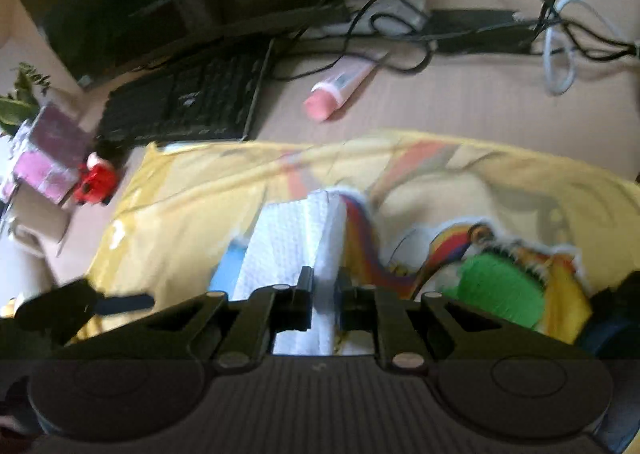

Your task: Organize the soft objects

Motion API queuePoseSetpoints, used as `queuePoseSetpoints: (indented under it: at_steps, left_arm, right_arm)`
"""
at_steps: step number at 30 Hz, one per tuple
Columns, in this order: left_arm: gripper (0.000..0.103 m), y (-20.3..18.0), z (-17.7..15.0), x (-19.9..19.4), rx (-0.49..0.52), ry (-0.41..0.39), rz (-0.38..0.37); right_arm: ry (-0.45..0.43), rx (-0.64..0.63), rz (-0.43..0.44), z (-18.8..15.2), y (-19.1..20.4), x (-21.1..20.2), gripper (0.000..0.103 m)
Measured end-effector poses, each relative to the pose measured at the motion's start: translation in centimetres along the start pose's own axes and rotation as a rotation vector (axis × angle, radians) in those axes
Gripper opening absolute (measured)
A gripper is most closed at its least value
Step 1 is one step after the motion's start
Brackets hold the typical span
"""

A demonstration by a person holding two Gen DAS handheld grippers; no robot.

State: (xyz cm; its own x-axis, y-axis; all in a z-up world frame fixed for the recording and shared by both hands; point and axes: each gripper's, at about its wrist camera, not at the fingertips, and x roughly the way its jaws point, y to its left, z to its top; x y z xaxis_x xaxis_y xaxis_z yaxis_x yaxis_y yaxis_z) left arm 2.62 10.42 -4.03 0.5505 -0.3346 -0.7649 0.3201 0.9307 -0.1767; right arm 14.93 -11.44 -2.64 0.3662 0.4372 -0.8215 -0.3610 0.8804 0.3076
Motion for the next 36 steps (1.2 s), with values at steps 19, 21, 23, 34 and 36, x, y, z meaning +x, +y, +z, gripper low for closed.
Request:
queuePoseSetpoints:
  at_steps: [19, 21, 23, 34, 36]
  left_arm:
    - [0.099, -6.6, 1.1, 2.5, 0.363, 0.034, 0.067]
    - [0.099, -6.4, 0.9, 2.5, 0.366, 0.044, 0.080]
    - [0.100, -5.7, 0.7, 2.3, 0.345, 0.053, 0.097]
    - [0.101, -3.0, -2.4, 0.1, 0.153, 0.069, 0.181]
    - [0.101, -2.3, -2.9, -0.2, 0.092, 0.073, 0.213]
  right_arm:
    - [-0.064, -0.055, -0.015, -0.1, 0.2, -0.8, 0.014]
    - [-0.070, -0.032, 0.013, -0.2, -0.5, -1.7, 0.015]
    - [-0.072, -0.036, 0.055, -0.4, 0.5, -2.1, 0.038]
    - [0.011, -0.396, 0.029, -1.1, 11.1, 4.4, 0.060]
    - [0.025, -0.446, 0.010, -1.4, 12.4, 5.5, 0.047]
